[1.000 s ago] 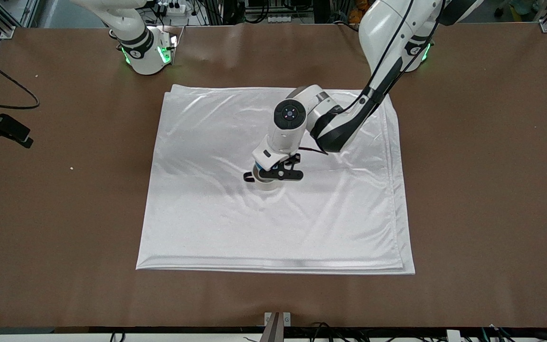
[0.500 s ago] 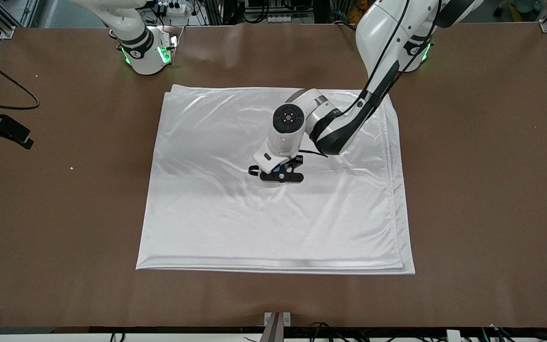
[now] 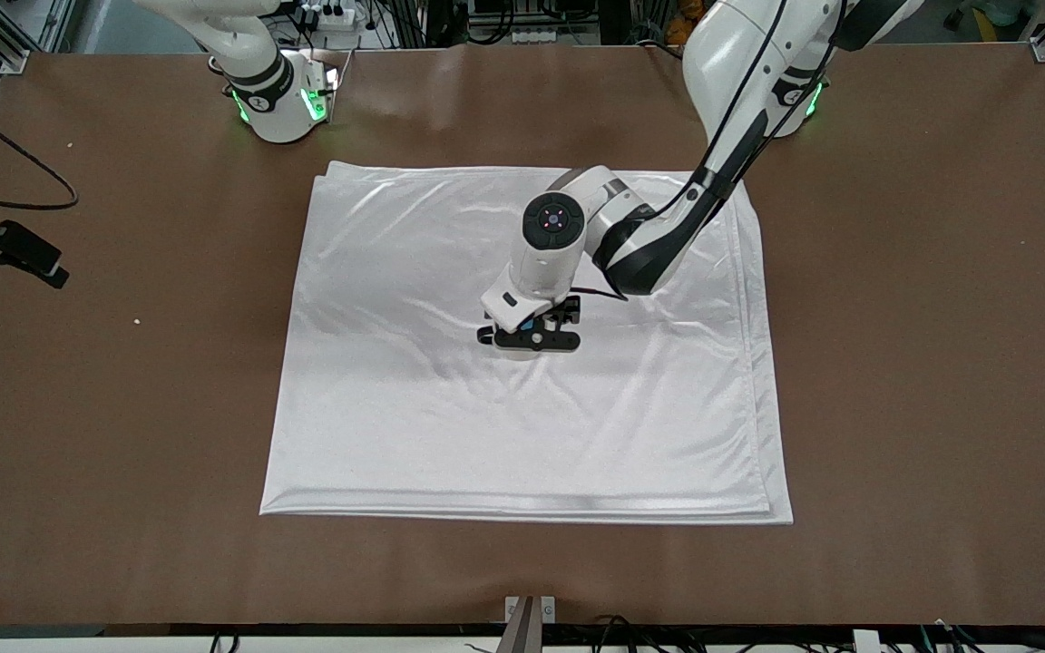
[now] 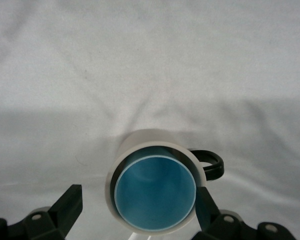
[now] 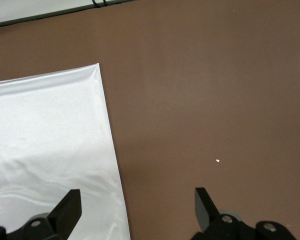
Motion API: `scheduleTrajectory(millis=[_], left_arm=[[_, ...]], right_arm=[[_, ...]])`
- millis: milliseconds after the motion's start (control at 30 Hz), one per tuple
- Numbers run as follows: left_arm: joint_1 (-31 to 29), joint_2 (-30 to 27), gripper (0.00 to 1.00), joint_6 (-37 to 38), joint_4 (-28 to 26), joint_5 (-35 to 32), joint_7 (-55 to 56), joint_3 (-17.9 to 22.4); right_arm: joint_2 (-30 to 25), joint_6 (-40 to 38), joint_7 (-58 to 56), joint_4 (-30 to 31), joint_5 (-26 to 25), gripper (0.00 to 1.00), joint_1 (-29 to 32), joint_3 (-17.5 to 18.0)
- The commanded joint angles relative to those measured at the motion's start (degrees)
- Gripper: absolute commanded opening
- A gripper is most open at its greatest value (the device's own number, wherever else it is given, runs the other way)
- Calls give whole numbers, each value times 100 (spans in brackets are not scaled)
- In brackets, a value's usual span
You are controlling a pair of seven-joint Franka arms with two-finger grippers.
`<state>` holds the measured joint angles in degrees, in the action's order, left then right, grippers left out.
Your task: Place blue cup into white mug on cloth
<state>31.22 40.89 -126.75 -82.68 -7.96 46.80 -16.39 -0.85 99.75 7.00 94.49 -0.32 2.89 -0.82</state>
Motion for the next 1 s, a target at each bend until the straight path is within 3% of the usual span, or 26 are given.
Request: scheduleTrajectory(millis=[0,567,967], left_arm=[[-220,-239,100,133,-73,-179,127,145],[-2391,-820,100,607,-99,-170,-1401,127],[-3437,-1513,100,2021,-266,-100,-2782,83]], right_arm=[[6,18,3,-1,137,100,-78,-77],[-38,-61,-147,-1,146,100,-51,-59],[-64,-88,-296,-10,146,100,-43,-68]])
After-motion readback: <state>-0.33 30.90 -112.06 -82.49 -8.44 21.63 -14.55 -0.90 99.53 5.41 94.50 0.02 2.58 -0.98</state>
